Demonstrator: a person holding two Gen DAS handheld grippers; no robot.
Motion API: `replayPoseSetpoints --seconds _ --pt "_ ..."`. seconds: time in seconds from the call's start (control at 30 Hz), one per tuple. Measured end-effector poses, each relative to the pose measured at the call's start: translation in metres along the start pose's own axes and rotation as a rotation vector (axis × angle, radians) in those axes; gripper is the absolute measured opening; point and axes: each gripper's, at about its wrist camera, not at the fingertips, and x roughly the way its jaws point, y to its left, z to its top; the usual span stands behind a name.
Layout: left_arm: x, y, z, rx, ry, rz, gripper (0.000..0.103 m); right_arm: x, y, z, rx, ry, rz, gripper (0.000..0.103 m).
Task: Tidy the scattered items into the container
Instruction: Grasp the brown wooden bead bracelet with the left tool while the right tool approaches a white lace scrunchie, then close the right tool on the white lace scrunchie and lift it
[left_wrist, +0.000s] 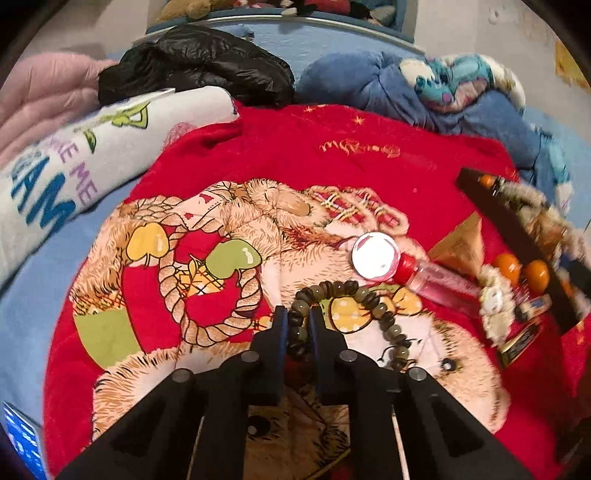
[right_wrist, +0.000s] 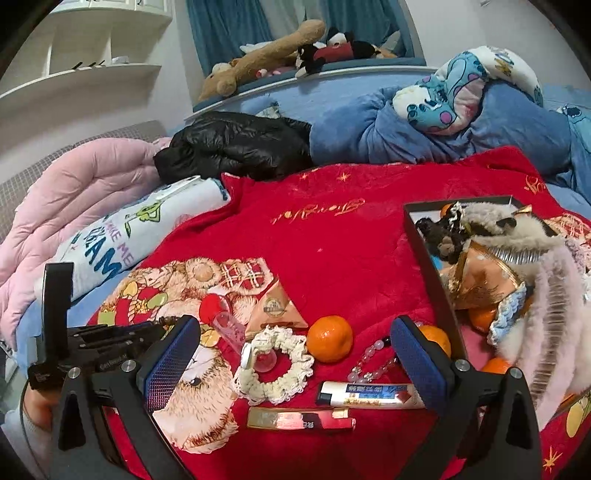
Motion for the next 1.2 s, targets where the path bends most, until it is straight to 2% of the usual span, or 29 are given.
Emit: replayPoseSetpoints --seconds 0.07,0.33,0.57,0.8,0.93,1.1,1.2 --pt "-0.008 0.007 0.001 -0.037 -0.02 -0.035 0.012 0.002 0.0 -0.003 0.014 0.008 -0.004 0.103" --pt "-0.021 0.014 0.002 -0.07 -0.083 -0.077 0.011 0.009 0.004 -0.008 0.021 0.022 -0.018 0.103" --pt "-0.036 0.005 0.001 -0.03 -0.129 -0.09 0.011 0.02 0.001 -0.013 0.06 0.076 0.009 0.103" --pt "-0.041 0.0 -0.002 -0.002 -0.137 -0.082 0.011 0.028 0.013 -0.018 0.016 0.102 0.031 0.103" --pt "-0.04 0.003 -0.002 -0.013 -0.131 -0.083 0.011 0.037 0.014 -0.021 0.018 0.138 0.057 0.101" --pt "-0.043 0.0 -0.003 -0.002 -0.141 -0.092 0.011 0.045 0.025 -0.026 -0.029 0.176 0.103 0.091" --pt "-0.048 -0.003 -0.004 0.002 -0.16 -0.105 0.011 0.046 0.031 -0.027 -0.052 0.182 0.118 0.089"
